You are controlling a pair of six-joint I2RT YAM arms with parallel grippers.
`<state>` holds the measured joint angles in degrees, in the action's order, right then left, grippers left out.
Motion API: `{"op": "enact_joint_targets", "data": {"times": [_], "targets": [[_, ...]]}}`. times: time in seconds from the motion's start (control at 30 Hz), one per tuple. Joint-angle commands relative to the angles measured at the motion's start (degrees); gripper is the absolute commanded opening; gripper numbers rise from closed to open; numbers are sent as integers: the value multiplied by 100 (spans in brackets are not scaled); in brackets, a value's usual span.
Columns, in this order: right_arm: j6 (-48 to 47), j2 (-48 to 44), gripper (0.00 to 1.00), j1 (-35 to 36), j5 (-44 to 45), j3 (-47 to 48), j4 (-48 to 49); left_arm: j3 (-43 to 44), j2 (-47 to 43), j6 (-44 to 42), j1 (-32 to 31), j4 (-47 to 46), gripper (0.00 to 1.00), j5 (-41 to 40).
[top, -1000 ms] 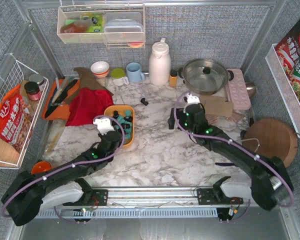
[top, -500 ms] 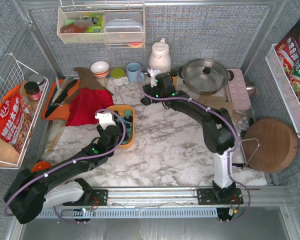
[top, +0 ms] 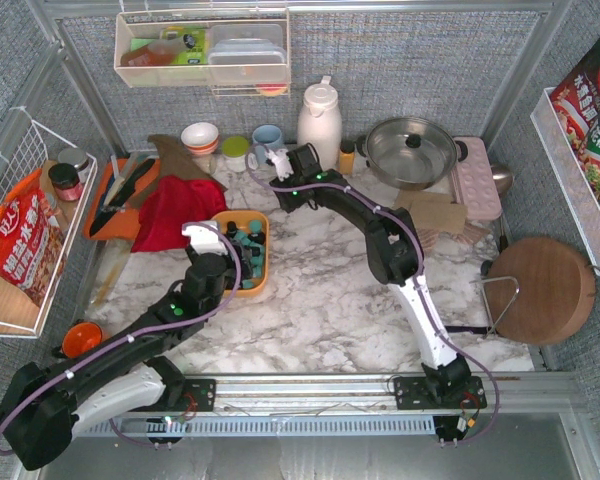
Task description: Mix the coffee capsules in the storage basket
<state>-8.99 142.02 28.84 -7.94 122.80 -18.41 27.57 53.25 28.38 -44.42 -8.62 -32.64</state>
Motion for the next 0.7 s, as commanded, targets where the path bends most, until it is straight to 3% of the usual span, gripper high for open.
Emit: {"op": "enact_joint_targets", "data": {"times": [0.0,0.23,0.67], "targets": [[-233,344,49,50,31,655,-728,-45,32,-184,6,-310,81,164],[-407,897,48,78,280,1689,-1634,-89,133,-198,12,-437,81,249],[-633,961,43,172,250,1795,-1762,-169,95,-166,12,-520,81,294]]}}
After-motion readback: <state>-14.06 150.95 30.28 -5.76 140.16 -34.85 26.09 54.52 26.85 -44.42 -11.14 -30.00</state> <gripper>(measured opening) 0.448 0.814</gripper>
